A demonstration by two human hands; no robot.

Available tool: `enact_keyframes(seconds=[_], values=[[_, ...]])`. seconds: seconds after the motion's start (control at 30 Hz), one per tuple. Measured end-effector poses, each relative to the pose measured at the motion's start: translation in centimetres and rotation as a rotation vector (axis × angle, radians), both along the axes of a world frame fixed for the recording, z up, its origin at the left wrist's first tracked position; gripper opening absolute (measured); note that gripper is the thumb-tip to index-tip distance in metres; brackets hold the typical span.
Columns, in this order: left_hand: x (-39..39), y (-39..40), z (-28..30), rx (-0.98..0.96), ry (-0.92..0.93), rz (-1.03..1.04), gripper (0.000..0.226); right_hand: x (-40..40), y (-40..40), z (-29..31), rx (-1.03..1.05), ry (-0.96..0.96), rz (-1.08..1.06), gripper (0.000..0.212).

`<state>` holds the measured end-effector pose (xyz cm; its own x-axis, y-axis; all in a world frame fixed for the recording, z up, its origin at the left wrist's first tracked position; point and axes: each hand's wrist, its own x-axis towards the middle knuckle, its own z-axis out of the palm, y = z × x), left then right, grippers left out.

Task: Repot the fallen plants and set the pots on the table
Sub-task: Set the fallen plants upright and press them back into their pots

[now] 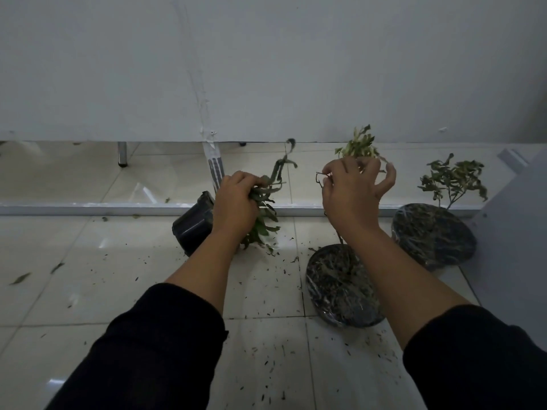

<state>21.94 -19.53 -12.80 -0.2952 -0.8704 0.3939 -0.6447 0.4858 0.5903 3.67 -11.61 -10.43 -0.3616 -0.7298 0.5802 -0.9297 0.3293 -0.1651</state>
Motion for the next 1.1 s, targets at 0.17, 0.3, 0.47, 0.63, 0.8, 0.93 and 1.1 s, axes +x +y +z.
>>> enact_keyframes(seconds=[0.17,0.3,0.47,0.63,0.8,0.93,1.1], values=[[-0.7,-0.3,0.4,0.115,0.138,0.031,0.047,1.0,1.0,-0.9,0.052,0.069,0.053,0.033],[-0.6,1.3,0.8,0.115,0.120,0.060,0.054,1.3,2.8,-1.2,0.096,0.056,0.094,0.041],[-1.0,3.8,0.3,0.077,0.081,0.195,0.053,1.5,5.5,-1.7,0.042,-0.065,0.101,0.043],[-3.1,8.1,-0.7,0.169,0.080,0.171,0.029,0.6,8.1,-1.8,-0.112,-0.519,-0.030,0.040],[-4.4,15.1,-3.9,0.454,0.069,-0.090,0.042,-0.5,9.1,-3.0,0.251,-1.124,0.008,0.044],[-4.8,17.9,-4.8,0.432,-0.268,-0.254,0.108,-0.8,10.2,-4.4,0.369,-1.081,0.112,0.020],[-5.2,18.5,-5.5,0.488,-0.305,-0.179,0.129,-1.6,11.0,-4.1,0.328,-1.042,0.160,0.009]])
